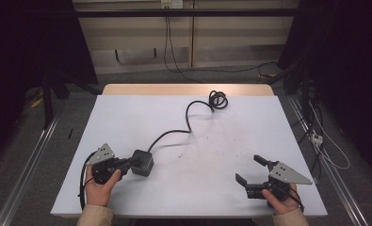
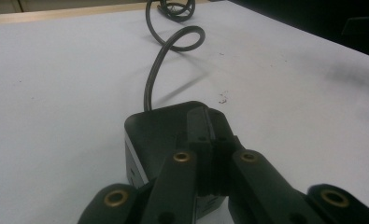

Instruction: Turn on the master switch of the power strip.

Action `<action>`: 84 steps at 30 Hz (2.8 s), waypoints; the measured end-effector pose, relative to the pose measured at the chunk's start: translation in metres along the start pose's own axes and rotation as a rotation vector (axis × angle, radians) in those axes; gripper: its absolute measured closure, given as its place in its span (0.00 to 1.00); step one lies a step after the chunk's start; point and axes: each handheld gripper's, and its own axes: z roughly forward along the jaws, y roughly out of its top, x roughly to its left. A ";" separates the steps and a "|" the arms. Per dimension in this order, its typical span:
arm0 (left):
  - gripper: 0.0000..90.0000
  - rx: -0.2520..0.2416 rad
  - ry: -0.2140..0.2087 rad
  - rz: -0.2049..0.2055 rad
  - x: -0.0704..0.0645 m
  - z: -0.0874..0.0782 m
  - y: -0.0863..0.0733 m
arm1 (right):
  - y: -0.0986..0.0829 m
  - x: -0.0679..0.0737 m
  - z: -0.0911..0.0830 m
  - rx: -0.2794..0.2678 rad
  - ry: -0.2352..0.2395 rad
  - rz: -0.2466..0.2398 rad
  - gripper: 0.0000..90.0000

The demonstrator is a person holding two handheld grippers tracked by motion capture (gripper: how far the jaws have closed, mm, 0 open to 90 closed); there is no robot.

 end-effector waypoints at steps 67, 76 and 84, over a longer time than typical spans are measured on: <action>1.00 0.000 0.027 0.005 -0.004 0.001 -0.005 | 0.001 0.002 -0.001 -0.005 -0.001 -0.012 0.04; 1.00 0.000 0.027 0.002 -0.004 0.001 -0.005 | 0.001 0.002 0.000 -0.005 0.000 -0.009 0.04; 1.00 0.002 0.024 0.000 -0.004 0.001 -0.005 | 0.001 0.002 0.000 -0.004 0.000 -0.009 0.04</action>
